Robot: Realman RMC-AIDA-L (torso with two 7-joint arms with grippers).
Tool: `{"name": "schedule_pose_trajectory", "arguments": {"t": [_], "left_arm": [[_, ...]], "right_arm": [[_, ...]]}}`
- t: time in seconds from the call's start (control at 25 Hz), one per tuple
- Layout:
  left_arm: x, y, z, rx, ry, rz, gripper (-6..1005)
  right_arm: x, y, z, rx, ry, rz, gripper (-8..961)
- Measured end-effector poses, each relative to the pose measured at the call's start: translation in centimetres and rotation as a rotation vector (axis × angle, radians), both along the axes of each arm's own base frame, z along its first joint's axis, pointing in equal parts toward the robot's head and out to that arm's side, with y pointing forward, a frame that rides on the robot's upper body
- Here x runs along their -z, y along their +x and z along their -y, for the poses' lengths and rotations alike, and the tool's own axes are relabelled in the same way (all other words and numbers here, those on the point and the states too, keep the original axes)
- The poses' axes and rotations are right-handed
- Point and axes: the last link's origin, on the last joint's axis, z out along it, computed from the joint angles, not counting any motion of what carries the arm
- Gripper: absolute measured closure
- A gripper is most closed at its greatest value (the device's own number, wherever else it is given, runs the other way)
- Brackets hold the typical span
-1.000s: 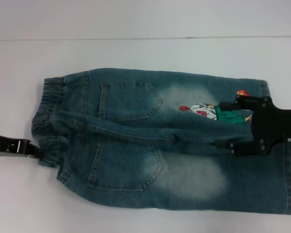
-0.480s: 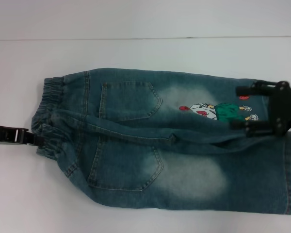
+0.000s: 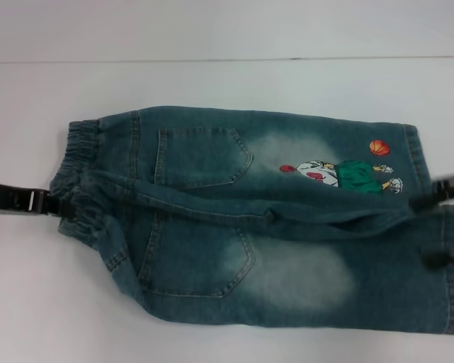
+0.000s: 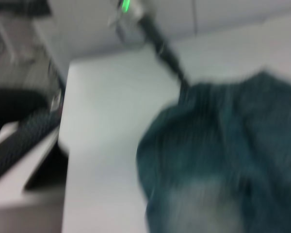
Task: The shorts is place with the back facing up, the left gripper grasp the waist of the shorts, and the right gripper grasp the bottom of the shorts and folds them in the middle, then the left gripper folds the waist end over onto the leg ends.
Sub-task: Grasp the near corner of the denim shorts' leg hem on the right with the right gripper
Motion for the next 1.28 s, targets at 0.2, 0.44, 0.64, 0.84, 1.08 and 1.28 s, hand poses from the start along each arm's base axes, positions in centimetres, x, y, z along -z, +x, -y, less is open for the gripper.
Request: {"name": "schedule_pose_trajectory", "arguments": {"t": [0.2,0.44,0.64,0.84,1.08,1.28], "left_arm": [[0.0,0.5,-0.5,0.014,0.002,-0.002,962],[0.1,0.6,-0.6,0.017,0.002,-0.002,962],[0.1,0.6,-0.7,0.017,0.002,-0.001,962],[0.2,0.7,-0.7,0.016,0.004,0.001,962],[0.5,0.7,-1.0,0.014,0.013,0.001,962],[0.5,1.0,-1.2,0.011,0.012,0.006,962]], "right_arm": [[1.5,0.8,0.5,-0.002,-0.132,0.174,76],[1.8,1.5,0.6,0.015,-0.180,0.279,158],[1.9,2.2,0.5,0.049,-0.217,0.382,184],[2.4,2.4,0.8,0.087,-0.283,0.486,190],[2.6,2.4,0.9,0.107,-0.323,0.553,191],[2.9,2.2,0.8,0.127,-0.355,0.615,191]]}}
